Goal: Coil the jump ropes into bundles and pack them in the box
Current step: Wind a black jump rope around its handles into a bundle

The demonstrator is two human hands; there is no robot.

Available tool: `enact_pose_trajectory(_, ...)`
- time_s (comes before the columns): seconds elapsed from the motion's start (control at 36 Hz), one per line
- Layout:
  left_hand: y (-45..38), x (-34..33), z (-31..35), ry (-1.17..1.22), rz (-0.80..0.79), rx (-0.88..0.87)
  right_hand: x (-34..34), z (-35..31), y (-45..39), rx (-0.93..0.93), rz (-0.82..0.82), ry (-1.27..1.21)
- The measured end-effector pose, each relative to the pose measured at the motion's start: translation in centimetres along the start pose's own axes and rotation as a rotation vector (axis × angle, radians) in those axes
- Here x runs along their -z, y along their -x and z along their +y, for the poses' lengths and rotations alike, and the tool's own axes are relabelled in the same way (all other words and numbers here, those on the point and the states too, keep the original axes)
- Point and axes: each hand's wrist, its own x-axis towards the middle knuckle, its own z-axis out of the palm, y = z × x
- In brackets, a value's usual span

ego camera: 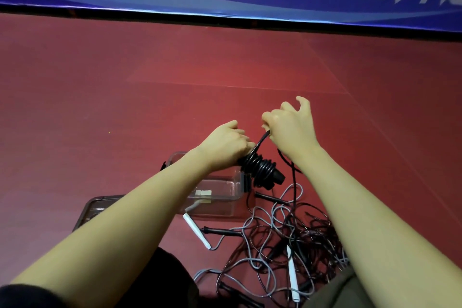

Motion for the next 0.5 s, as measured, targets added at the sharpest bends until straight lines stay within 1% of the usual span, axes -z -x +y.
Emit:
enact_pose_trajectory(0.08, 0.0, -0.3, -0.5, 0.008, 0.129, -0.019, -0.5, 0.2, 0.2, -0.007, -0.004, -0.032)
enact_pose_trajectory(0.14, 0.0, -0.6, -0.8, 0.019, 0.210, -0.021, -1.3, 0.5, 0.3, -0.003, 0.051, -0.080)
enact_pose_trajectory(0.17, 0.0, -0.6, -0.9, 0.045, 0.249, -0.021, -1.6, 0.6, 0.3, -0.007, 0.071, -0.101)
enact_pose_trajectory(0.22, 0.0, -0.4, -0.7, 0.135, 0.285, 0.009, -1.7, 0.9, 0.4, 0.007, 0.039, -0.122)
enact_pose_trajectory(0.28, -0.1, 0.7, 0.1, 0.319, 0.279, 0.165, -1.6, 1.3, 0.6, 0.015, 0.027, -0.219)
enact_pose_trajectory(0.31, -0.2, 1.4, 0.6, 0.418, 0.271, 0.291, -1.5, 1.3, 0.8, 0.011, 0.049, -0.306)
enact_pose_trajectory(0.33, -0.5, 2.0, 1.1, 0.538, 0.236, 0.430, -1.3, 1.2, 1.0, -0.016, 0.075, -0.407)
enact_pose_trajectory(0.36, -0.7, 2.3, 1.5, 0.712, 0.207, 0.564, -1.2, 1.1, 1.0, -0.066, 0.077, -0.489)
enact_pose_trajectory(0.39, -0.9, 2.5, 1.8, 0.850, 0.224, 0.659, -1.2, 1.0, 0.9, -0.117, 0.053, -0.527)
enact_pose_trajectory(0.44, -1.5, 2.6, 2.3, 0.976, 0.321, 0.781, -1.5, 0.5, 0.5, -0.144, 0.013, -0.442)
enact_pose_trajectory(0.5, -2.0, 2.5, 2.3, 1.062, 0.384, 0.923, -2.1, 0.3, 0.3, -0.054, -0.017, -0.313)
